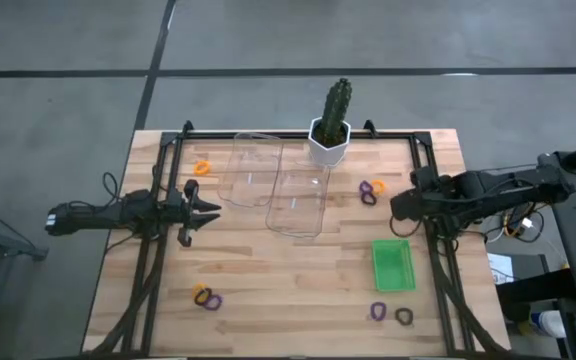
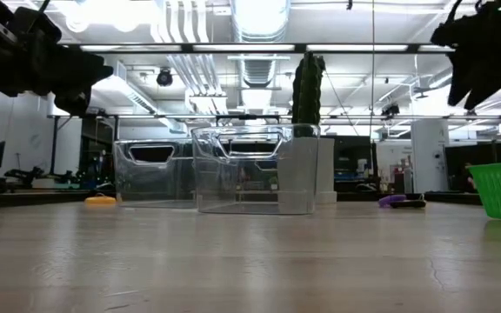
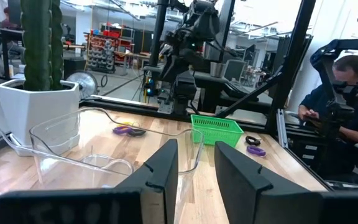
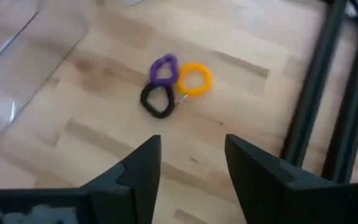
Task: Sort spring keychains
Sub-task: Put the top right yellow spring keychain into the right transparent bin
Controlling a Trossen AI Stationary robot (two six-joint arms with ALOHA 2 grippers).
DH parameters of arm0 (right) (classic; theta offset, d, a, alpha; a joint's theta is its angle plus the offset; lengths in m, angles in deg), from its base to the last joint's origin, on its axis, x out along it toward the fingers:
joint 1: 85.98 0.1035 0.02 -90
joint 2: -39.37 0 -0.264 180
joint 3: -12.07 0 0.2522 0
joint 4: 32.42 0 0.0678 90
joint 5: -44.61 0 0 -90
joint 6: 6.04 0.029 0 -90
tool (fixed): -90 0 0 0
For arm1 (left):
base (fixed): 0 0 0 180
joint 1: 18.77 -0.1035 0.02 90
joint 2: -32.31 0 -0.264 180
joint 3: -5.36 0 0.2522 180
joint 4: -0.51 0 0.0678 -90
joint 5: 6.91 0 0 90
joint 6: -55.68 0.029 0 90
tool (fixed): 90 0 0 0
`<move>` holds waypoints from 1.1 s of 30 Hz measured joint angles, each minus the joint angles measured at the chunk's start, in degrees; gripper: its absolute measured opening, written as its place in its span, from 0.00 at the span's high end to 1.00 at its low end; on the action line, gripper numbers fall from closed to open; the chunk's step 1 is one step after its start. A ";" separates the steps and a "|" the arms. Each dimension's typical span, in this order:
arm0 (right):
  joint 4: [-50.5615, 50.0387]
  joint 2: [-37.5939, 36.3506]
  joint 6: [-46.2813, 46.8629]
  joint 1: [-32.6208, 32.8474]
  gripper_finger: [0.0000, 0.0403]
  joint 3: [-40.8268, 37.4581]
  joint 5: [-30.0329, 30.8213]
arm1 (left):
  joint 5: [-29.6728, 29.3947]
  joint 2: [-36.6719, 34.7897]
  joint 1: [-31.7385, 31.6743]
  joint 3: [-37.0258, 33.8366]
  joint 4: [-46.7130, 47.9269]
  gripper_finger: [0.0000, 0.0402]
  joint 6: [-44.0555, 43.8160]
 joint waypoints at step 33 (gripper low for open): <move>32.52 32.98 -27.45 -48.36 0.51 -7.04 -27.52 | 0.02 0.00 0.00 0.00 0.00 0.75 -0.38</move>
